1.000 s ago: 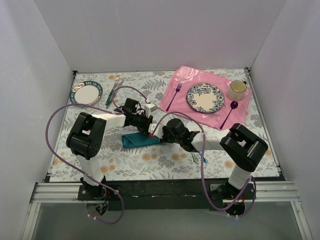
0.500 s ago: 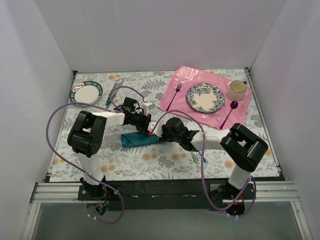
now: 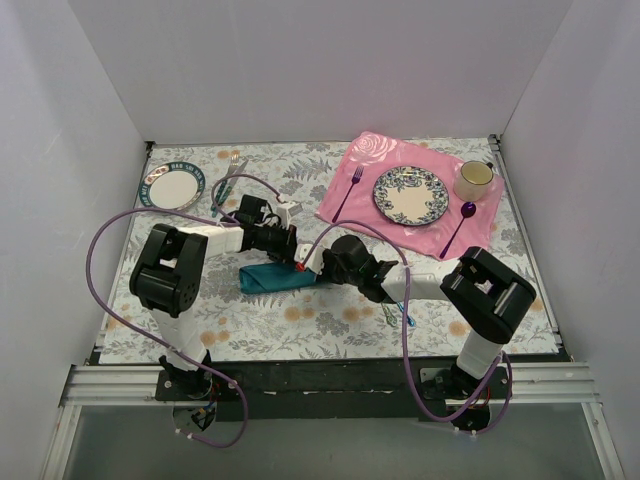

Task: Fold the napkin into a case and place the utensils inside
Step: Stuff the 2/3-rectangle-folded napkin at the center of the board.

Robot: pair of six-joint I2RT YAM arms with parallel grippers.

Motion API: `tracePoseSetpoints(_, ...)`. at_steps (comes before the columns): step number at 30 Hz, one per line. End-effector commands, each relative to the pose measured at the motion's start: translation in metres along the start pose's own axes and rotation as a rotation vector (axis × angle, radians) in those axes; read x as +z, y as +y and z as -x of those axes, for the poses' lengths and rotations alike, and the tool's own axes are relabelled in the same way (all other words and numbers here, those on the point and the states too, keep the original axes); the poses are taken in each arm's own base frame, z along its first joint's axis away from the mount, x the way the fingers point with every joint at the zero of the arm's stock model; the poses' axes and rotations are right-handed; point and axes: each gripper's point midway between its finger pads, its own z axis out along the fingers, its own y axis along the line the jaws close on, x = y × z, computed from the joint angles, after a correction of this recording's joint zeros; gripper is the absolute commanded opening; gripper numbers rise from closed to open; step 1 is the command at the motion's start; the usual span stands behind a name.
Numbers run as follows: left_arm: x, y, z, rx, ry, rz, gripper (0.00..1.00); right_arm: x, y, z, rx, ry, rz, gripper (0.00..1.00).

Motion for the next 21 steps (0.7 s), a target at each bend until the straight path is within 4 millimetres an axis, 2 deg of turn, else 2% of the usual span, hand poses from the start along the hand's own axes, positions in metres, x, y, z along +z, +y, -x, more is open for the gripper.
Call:
tracePoseSetpoints(1,-0.017,0.028,0.019,-0.016,-0.062,0.116,0.00,-0.009,-0.002,-0.020,0.010,0.086,-0.014,0.01)
tracePoseSetpoints(6,-0.007,0.042,0.005,-0.080,0.003,0.145,0.00,-0.008,-0.002,-0.016,0.022,0.083,-0.005,0.01)
tracePoseSetpoints(9,-0.005,0.044,0.001,-0.084,0.022,0.136,0.00,-0.008,-0.004,-0.010,0.033,0.076,-0.003,0.15)
tracePoseSetpoints(10,-0.004,0.045,-0.003,-0.089,0.032,0.134,0.00,-0.008,-0.005,-0.008,0.033,0.073,-0.003,0.23)
tracePoseSetpoints(12,-0.002,0.044,-0.005,-0.081,0.041,0.121,0.00,-0.009,-0.010,-0.002,0.033,0.063,-0.017,0.28)
tracePoseSetpoints(14,-0.002,0.044,-0.009,-0.084,0.056,0.116,0.00,-0.012,-0.015,0.003,0.035,0.056,-0.031,0.39)
tracePoseSetpoints(18,-0.001,0.044,-0.011,-0.070,0.064,0.105,0.00,-0.018,-0.022,0.008,0.037,0.042,-0.056,0.50)
tracePoseSetpoints(21,-0.001,0.044,-0.012,-0.062,0.068,0.103,0.00,-0.019,-0.025,0.013,0.048,0.028,-0.063,0.52)
